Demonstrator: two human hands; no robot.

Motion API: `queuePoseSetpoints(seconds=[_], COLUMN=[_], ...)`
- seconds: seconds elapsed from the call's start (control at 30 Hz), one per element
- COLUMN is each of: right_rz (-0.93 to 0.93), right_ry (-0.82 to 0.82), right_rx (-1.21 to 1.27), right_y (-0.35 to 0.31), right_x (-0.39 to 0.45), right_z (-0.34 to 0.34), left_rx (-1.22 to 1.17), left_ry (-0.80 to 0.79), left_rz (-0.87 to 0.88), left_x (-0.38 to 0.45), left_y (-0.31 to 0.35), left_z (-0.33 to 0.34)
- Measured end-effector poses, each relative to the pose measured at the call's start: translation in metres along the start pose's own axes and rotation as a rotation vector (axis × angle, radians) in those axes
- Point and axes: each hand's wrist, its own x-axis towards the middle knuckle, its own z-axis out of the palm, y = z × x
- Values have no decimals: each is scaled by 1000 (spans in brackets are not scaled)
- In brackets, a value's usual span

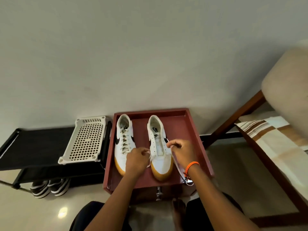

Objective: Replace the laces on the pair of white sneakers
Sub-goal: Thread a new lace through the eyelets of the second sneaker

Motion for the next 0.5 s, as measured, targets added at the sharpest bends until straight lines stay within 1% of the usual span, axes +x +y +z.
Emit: queuePoseSetpoints(seconds=[0.1, 0.17, 0.23, 0.3, 0.37, 0.5], right_rz=[36, 12, -28, -50, -54, -42], right_ry=[-63, -85, -76, -71, -78, -86], right_rx=[-184, -363, -487, -541, -563, -563], right_y=[20, 25, 26, 28, 30, 34], right_x=[2, 2, 2, 2, 2, 2], right_z=[14, 18, 20, 20, 19, 19], left_rx=[225, 313, 342, 304, 225, -13], left_ry=[-8, 4, 30, 47, 31, -90], left_rz=[29, 40, 59, 51, -4, -161], left_x=[7, 5, 5, 8, 11, 19], left_y=[-20, -18, -16, -15, -15, -20], left_z=[20, 29, 35, 37, 35, 23])
